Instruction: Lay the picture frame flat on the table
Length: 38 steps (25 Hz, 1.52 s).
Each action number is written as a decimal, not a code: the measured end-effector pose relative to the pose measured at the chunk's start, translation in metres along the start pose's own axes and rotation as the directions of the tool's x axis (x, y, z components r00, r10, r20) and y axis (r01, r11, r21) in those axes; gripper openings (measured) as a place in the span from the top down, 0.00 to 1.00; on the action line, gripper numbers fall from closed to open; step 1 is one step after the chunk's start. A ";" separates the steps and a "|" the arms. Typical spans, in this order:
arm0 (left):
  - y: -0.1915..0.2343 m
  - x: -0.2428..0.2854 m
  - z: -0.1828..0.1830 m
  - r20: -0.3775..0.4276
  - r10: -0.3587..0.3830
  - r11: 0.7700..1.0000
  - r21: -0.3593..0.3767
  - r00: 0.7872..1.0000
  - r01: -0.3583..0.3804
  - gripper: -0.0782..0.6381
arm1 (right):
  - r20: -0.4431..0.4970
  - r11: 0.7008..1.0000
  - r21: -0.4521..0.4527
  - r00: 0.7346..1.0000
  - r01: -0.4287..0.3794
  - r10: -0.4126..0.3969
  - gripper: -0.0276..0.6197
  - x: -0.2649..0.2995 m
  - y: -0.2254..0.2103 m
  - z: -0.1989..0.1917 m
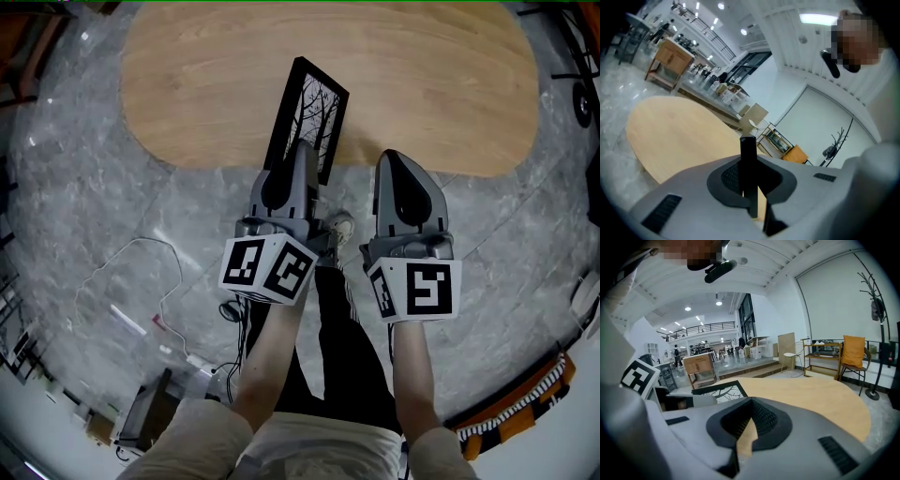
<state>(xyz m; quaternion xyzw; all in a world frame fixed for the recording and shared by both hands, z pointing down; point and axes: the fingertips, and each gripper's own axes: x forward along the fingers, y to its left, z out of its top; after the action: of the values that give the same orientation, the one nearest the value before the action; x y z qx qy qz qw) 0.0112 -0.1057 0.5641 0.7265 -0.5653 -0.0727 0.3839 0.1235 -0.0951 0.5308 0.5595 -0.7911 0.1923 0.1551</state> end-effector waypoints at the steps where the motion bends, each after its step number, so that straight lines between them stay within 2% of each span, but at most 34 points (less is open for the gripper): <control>1: 0.005 -0.001 -0.001 0.010 0.003 0.999 -0.036 1.000 -0.003 0.85 | -0.003 1.000 -0.001 1.000 -0.003 0.003 0.95 0.000 0.002 -0.002; 4: 0.018 -0.001 -0.007 0.043 0.009 0.986 -0.170 0.999 -0.002 0.85 | -0.010 1.000 0.009 1.000 -0.009 0.009 0.95 0.001 0.002 -0.007; 7: 0.028 0.000 -0.015 0.080 0.012 0.946 -0.325 0.997 0.015 0.85 | -0.019 1.000 0.016 1.000 -0.011 0.011 0.95 0.001 -0.001 -0.011; 9: 0.038 -0.001 -0.022 0.108 0.017 0.900 -0.434 0.994 0.032 0.85 | -0.025 1.000 0.019 1.000 -0.014 0.014 0.95 0.003 0.001 -0.015; 12: 0.053 -0.001 -0.036 0.149 0.026 0.797 -0.599 0.988 0.069 0.85 | -0.036 1.000 0.017 0.999 -0.021 0.021 0.95 0.007 0.007 -0.022; 15: 0.064 0.000 -0.047 0.177 0.035 0.717 -0.690 0.984 0.099 0.85 | -0.045 1.000 0.013 0.999 -0.028 0.029 0.95 0.011 0.013 -0.028; 18: 0.064 0.007 -0.055 0.188 0.046 0.665 -0.738 0.981 0.110 0.85 | -0.051 0.999 0.010 0.998 -0.033 0.033 0.95 0.012 0.009 -0.028; 24: 0.078 0.014 -0.065 0.205 0.074 0.605 -0.787 0.976 0.120 0.85 | -0.063 0.999 0.006 0.997 -0.040 0.040 0.95 0.016 0.016 -0.035; 27: 0.080 0.016 -0.071 0.200 0.083 0.589 -0.800 0.976 0.114 0.85 | -0.063 0.999 0.012 0.997 -0.038 0.039 0.95 0.015 0.017 -0.037; 31: 0.084 0.013 -0.075 0.190 0.089 0.582 -0.806 0.978 0.104 0.85 | -0.063 0.999 0.020 0.997 -0.038 0.039 0.95 0.011 0.023 -0.040; 38: 0.089 0.018 -0.080 0.169 0.091 0.598 -0.797 0.981 0.082 0.85 | -0.073 0.999 0.027 0.997 -0.033 0.035 0.95 0.009 0.025 -0.050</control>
<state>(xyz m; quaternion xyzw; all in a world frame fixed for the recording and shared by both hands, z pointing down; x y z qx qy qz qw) -0.0078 -0.0891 0.6825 0.4650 -0.5085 -0.3872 0.6126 0.0982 -0.0709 0.5756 0.5406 -0.7918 0.2253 0.1735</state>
